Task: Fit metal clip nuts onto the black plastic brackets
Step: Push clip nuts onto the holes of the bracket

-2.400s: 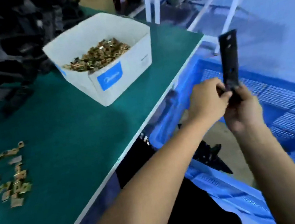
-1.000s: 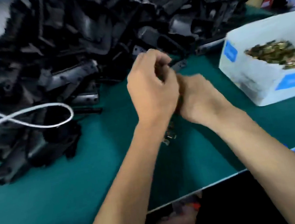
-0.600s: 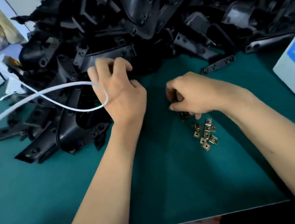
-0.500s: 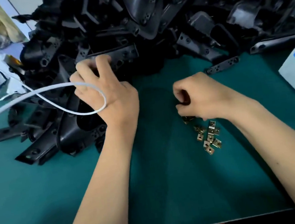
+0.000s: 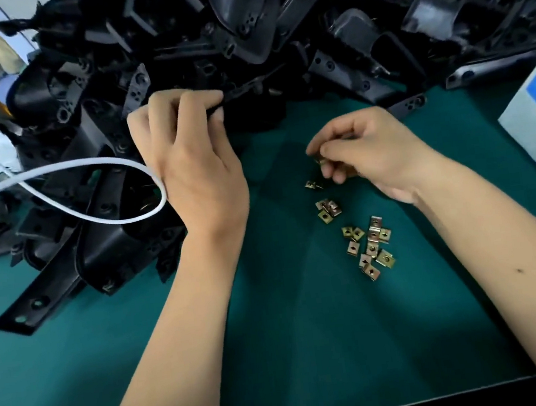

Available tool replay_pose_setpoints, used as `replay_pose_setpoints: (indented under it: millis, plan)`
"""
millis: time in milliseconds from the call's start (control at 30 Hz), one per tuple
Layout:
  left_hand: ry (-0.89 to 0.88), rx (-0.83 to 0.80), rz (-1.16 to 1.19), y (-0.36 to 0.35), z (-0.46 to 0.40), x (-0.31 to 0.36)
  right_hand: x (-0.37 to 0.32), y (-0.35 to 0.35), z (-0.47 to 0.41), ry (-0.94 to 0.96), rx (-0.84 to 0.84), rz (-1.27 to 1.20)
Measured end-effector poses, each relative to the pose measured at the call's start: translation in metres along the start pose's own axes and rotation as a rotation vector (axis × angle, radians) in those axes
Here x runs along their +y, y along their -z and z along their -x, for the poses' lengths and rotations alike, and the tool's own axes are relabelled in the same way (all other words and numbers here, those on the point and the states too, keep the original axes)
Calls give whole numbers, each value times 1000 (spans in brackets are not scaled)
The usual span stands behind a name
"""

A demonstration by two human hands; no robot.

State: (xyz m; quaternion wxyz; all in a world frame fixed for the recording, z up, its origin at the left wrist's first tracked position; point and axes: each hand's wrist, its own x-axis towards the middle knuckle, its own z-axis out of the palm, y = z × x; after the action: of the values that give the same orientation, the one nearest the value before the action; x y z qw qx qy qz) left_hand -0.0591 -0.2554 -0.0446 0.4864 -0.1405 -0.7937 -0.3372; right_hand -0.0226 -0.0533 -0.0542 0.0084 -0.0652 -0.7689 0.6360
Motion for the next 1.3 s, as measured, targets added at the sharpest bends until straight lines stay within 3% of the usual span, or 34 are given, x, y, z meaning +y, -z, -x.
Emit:
replay_pose_setpoints:
  millis: [133, 267, 333, 400, 533, 633, 1033, 1233, 1300]
  plan:
    - [28, 41, 155, -2, 5, 6, -3, 9, -1, -91, -47, -345]
    - [-34, 183, 322, 5, -5, 7, -2, 7, 0, -93, -38, -360]
    - [18, 167, 469, 5, -11, 2, -2, 4, -1, -116, 1, -353]
    - [269, -7, 682, 2, -12, 1, -1, 4, -2, -128, 36, -323]
    - [965, -413, 1043, -4, -3, 7, 1, 5, -2, -139, 58, -279]
    - [1226, -503, 1102, -10, 0, 5, 1, 8, -2, -150, 47, -328]
    - [1355, -670, 1532, -15, 8, 9, 6, 12, -5, -81, -28, -301]
    - [1028, -744, 1447, -13, -4, 2, 10, 9, -6, 75, 63, -37]
    - [887, -757, 1181, -12, -7, 0, 12, 8, -6, 112, 71, 47]
